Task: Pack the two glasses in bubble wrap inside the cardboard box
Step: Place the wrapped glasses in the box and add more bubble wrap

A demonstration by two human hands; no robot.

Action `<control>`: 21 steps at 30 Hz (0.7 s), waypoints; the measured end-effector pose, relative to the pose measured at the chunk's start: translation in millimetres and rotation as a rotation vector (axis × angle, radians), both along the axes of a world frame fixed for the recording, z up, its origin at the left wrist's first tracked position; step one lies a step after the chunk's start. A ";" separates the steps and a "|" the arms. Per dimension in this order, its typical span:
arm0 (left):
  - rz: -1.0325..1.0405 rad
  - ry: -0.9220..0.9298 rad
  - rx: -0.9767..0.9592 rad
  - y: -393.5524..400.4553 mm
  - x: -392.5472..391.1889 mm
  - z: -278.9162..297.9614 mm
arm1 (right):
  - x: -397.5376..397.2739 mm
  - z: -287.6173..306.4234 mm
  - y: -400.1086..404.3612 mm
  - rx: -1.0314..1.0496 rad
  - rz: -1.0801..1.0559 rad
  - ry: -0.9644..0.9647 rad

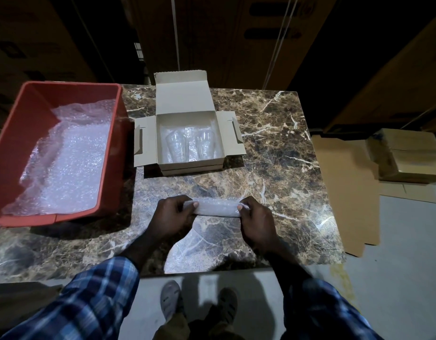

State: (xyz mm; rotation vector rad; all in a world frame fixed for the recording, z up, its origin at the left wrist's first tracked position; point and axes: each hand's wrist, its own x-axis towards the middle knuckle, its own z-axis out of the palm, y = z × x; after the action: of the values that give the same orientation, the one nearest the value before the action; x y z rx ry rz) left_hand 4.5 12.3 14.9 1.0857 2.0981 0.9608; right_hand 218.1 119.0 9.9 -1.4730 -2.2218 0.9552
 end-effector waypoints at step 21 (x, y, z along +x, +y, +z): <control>-0.422 0.835 0.160 7.9 23.4 -38.7 | -25.5 -18.0 -9.7 0.607 0.351 -0.339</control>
State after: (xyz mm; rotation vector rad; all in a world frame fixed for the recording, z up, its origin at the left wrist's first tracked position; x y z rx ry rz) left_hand 27.9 20.1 -23.7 2.1876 2.2425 0.5023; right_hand 192.6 109.3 -8.1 -1.0351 -2.7312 0.0596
